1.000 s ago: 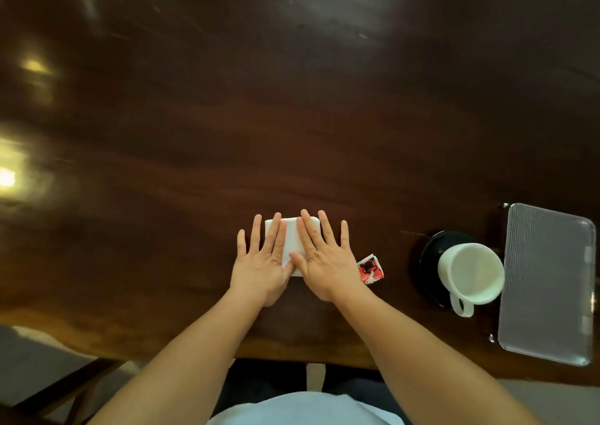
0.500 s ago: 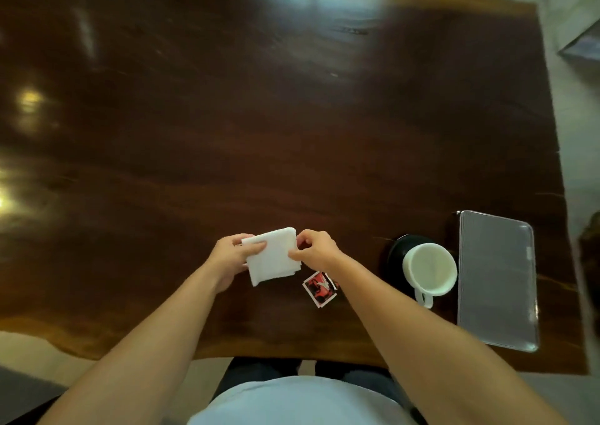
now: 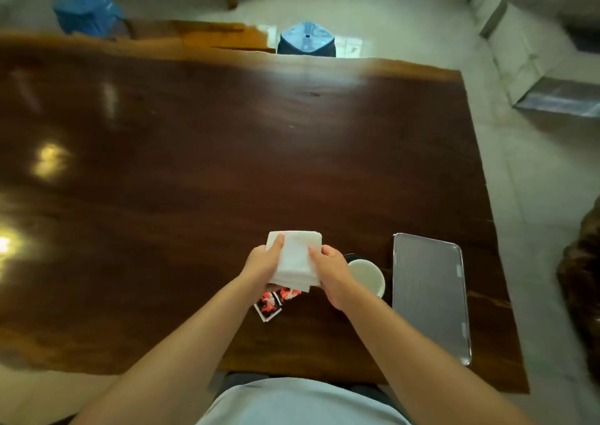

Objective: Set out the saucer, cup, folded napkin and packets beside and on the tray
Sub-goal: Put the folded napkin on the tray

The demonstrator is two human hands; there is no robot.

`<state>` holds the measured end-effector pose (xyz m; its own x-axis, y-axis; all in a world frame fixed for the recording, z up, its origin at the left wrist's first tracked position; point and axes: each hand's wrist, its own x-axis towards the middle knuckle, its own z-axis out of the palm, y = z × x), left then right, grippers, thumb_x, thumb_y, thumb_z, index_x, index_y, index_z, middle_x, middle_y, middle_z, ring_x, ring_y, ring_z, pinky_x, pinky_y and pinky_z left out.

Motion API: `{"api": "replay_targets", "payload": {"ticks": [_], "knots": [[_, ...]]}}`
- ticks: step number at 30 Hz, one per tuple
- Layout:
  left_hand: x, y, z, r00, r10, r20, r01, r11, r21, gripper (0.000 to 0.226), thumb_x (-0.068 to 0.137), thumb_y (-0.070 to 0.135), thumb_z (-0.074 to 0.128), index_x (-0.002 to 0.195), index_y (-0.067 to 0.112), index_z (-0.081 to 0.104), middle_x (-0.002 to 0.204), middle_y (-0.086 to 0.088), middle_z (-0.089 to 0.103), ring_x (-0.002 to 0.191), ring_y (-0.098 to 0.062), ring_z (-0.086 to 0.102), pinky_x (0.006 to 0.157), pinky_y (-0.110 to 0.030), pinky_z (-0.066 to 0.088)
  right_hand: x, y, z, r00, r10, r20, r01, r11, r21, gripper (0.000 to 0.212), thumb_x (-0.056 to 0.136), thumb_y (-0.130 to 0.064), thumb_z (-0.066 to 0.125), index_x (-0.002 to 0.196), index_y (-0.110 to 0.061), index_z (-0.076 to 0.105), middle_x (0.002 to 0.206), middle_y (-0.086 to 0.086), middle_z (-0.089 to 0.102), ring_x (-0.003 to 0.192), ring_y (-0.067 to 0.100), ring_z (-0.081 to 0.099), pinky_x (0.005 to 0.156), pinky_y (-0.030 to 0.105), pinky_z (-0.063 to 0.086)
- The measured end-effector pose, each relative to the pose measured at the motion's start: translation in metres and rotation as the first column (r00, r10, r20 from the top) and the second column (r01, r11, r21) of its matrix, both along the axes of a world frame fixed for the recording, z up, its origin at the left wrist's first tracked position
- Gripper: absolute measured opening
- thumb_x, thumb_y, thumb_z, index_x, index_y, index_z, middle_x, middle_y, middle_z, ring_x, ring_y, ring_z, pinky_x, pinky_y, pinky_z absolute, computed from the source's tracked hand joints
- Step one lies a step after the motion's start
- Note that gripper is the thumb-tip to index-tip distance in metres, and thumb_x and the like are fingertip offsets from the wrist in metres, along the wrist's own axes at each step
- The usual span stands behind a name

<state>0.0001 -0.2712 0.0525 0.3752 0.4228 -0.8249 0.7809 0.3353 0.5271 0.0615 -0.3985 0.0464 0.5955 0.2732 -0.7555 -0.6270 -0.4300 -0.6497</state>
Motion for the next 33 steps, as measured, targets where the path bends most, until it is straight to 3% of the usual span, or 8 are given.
{"api": "replay_targets", "payload": {"ticks": [3, 7, 11, 15, 19, 24, 30, 33], "knots": [[0.013, -0.060, 0.003, 0.997, -0.052, 0.058, 0.036, 0.966, 0.256, 0.052, 0.098, 0.059, 0.040, 0.122, 0.014, 0.053, 0.109, -0.008, 0.062, 0.097, -0.025, 0.064, 0.074, -0.039, 0.060, 0.009, -0.047, 0.005, 0.995, -0.091, -0.034, 0.093, 0.994, 0.064, 0.027, 0.102, -0.034, 0.050, 0.122, -0.017, 0.053, 0.115, 0.007, 0.063, 0.106, 0.026, 0.064, 0.093, 0.048, 0.058], [0.031, -0.133, 0.012, 0.965, -0.056, 0.256, -0.030, 0.947, 0.320, 0.039, 0.100, 0.051, 0.045, 0.111, 0.014, 0.051, 0.105, -0.007, 0.063, 0.092, -0.021, 0.066, 0.066, -0.037, 0.060, 0.024, -0.115, 0.021, 0.995, -0.092, -0.045, 0.099, 0.979, 0.177, 0.038, 0.097, -0.035, 0.063, 0.127, -0.020, 0.046, 0.117, 0.006, 0.060, 0.099, 0.022, 0.067, 0.064, 0.035, 0.063], [0.046, -0.184, 0.013, 0.908, -0.119, 0.402, -0.049, 0.922, 0.384, 0.029, 0.102, 0.036, 0.052, 0.111, 0.008, 0.055, 0.101, -0.007, 0.066, 0.080, -0.013, 0.066, 0.050, -0.017, 0.052, 0.041, -0.180, 0.026, 0.997, -0.063, 0.055, 0.049, 0.974, 0.222, 0.041, 0.091, -0.019, 0.072, 0.124, -0.007, 0.052, 0.111, 0.013, 0.067, 0.081, 0.023, 0.071, 0.056, 0.030, 0.058], [0.061, -0.211, 0.005, 0.898, -0.013, 0.440, -0.020, 0.997, 0.069, 0.024, 0.098, 0.022, 0.061, 0.116, 0.005, 0.063, 0.111, -0.016, 0.071, 0.098, -0.027, 0.072, 0.082, -0.039, 0.061, 0.063, -0.228, 0.026, 0.984, -0.175, -0.046, 0.180, 0.930, 0.321, 0.042, 0.088, 0.000, 0.071, 0.126, -0.005, 0.054, 0.119, 0.015, 0.064, 0.099, 0.027, 0.070, 0.069, 0.032, 0.063], [0.076, -0.231, 0.003, 0.926, 0.115, 0.359, -0.016, 0.964, -0.267, 0.026, 0.096, 0.004, 0.061, 0.121, -0.003, 0.061, 0.116, -0.019, 0.070, 0.106, -0.030, 0.070, 0.087, -0.037, 0.060, 0.077, -0.259, 0.018, 0.956, -0.278, -0.094, 0.294, 0.912, 0.286, 0.036, 0.092, 0.005, 0.064, 0.126, -0.005, 0.054, 0.121, 0.013, 0.062, 0.107, 0.030, 0.067, 0.076, 0.034, 0.063], [0.099, -0.251, -0.014, 0.966, 0.118, 0.231, -0.033, 0.939, -0.341, 0.016, 0.096, -0.009, 0.054, 0.108, -0.004, 0.064, 0.121, -0.022, 0.065, 0.107, -0.028, 0.065, 0.092, -0.036, 0.053, 0.086, -0.286, 0.003, 0.952, -0.289, -0.096, 0.303, 0.935, 0.185, 0.027, 0.097, 0.004, 0.056, 0.123, -0.001, 0.061, 0.112, 0.009, 0.067, 0.101, 0.025, 0.069, 0.074, 0.027, 0.062], [0.117, -0.266, -0.039, 0.990, 0.082, 0.119, -0.042, 0.952, -0.302, 0.033, 0.093, -0.008, 0.060, 0.126, -0.005, 0.060, 0.118, -0.023, 0.066, 0.094, -0.028, 0.070, 0.067, -0.029, 0.064, 0.099, -0.299, -0.029, 0.955, -0.294, -0.046, 0.295, 0.955, 0.025, 0.027, 0.097, -0.002, 0.059, 0.123, -0.003, 0.066, 0.112, 0.011, 0.072, 0.093, 0.020, 0.073, 0.074, 0.026, 0.063], [0.125, -0.272, -0.051, 0.991, 0.103, 0.081, -0.077, 0.956, -0.283, 0.042, 0.091, -0.013, 0.060, 0.131, -0.003, 0.057, 0.116, -0.021, 0.064, 0.098, -0.033, 0.070, 0.073, -0.032, 0.063, 0.109, -0.300, -0.048, 0.933, -0.359, -0.010, 0.358, 0.932, -0.049, 0.035, 0.095, -0.002, 0.063, 0.130, -0.006, 0.063, 0.116, 0.013, 0.070, 0.091, 0.023, 0.075, 0.073, 0.031, 0.064]]}}
